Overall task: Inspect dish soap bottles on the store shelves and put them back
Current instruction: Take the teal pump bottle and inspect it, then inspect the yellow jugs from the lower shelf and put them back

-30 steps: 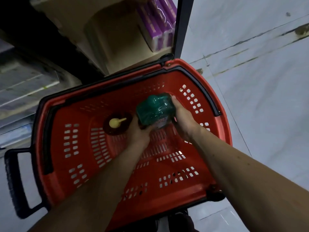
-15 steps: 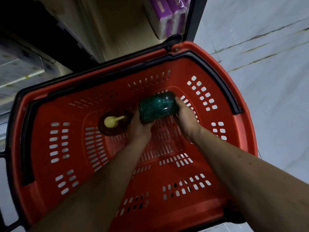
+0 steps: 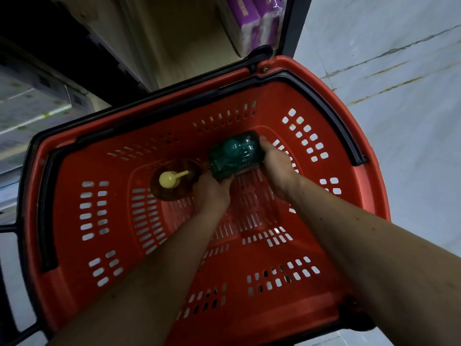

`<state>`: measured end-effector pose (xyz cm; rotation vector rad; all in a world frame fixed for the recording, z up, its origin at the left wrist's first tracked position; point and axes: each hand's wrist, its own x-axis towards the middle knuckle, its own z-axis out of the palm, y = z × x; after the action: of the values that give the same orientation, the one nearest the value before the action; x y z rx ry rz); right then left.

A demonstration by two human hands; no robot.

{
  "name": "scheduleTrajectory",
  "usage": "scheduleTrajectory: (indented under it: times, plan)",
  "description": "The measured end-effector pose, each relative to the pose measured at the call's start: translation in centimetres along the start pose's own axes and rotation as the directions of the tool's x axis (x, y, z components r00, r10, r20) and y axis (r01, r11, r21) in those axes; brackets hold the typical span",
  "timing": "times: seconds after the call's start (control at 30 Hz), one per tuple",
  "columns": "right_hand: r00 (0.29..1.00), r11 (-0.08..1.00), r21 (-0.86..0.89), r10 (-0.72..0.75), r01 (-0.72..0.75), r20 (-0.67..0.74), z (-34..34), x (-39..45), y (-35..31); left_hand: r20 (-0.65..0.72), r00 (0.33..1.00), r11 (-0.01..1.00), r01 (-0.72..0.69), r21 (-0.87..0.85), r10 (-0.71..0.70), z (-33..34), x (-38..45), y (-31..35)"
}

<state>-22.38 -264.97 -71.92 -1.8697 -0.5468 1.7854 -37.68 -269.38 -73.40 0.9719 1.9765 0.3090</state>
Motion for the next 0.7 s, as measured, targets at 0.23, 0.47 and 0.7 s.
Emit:
scheduleTrajectory:
  times: [0.23, 0.47, 0.7]
  plan:
    - [0.994, 0.990, 0.134, 0.049, -0.035, -0.102, -0.6, 1.1, 1.5, 0.043, 0.999, 1.000, 0.002, 0.005, -0.002, -0.1, -0.5, -0.3]
    - [0.997, 0.998, 0.030, 0.062, -0.060, -0.054, -0.9, 0.6, 1.7, 0.087, 0.996, 0.999, -0.003, 0.041, 0.000, -0.9, -0.4, 0.0]
    - [0.996, 0.987, -0.163, -0.005, -0.009, -0.084, -1.6, -5.3, -0.7, 0.108, 0.993, 0.998, -0.053, -0.023, 0.055, -5.6, -4.5, 1.9]
